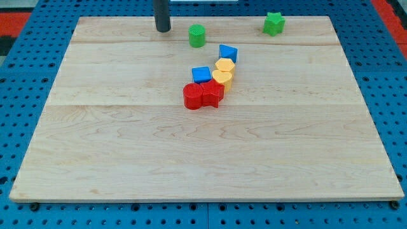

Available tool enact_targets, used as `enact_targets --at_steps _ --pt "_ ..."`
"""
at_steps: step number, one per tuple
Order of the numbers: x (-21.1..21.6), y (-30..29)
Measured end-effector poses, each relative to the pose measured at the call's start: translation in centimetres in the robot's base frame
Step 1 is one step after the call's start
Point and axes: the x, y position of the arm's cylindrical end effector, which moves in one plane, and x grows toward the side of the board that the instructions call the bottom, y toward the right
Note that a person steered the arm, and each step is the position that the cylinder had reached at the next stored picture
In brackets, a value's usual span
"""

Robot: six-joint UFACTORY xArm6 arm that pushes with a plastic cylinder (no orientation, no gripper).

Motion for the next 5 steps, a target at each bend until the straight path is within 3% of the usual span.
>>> enact_targets --at_steps 1,3,5 --pt "2.0 1.8" --pt "-1.9 10.3" --pt "-2.5 4.9"
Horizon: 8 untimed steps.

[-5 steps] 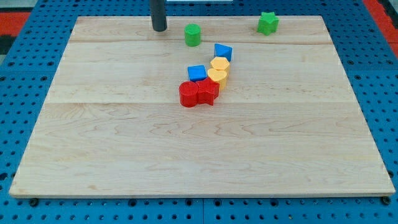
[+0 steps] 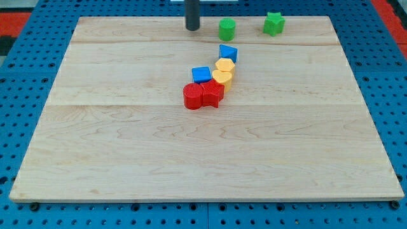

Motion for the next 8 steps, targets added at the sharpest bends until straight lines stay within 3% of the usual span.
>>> enact_targets --at_steps 1,3,4,6,8 --pt "-0.4 -4.1" --pt "-1.6 -4.0" --pt "1.2 -1.8" --pt "0.5 5.1" --pt "0.7 7.4"
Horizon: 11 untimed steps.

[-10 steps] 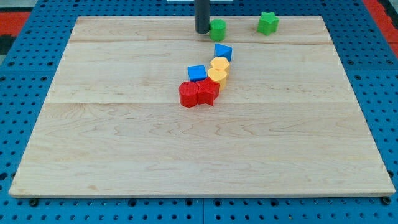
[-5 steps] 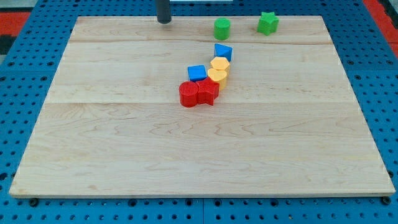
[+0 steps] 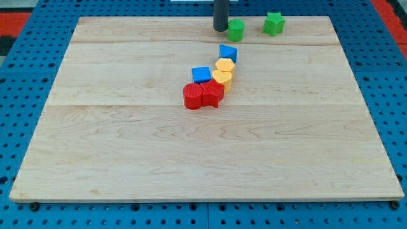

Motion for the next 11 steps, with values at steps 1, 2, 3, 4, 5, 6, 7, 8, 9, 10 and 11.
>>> enact_targets --at_steps 1,2,3,4,5,6,7,8,9,10,11 --pt "0.4 -0.4" --pt "1.2 -0.3" --pt "1.1 1.6" --pt "0.9 3.5" --pt "0.9 5.7" --pt "0.9 4.4" --pt "0.9 2.6" --pt "0.6 2.6" --pt "0.5 2.6" --pt "1.2 4.8" --pt "3.6 8.6"
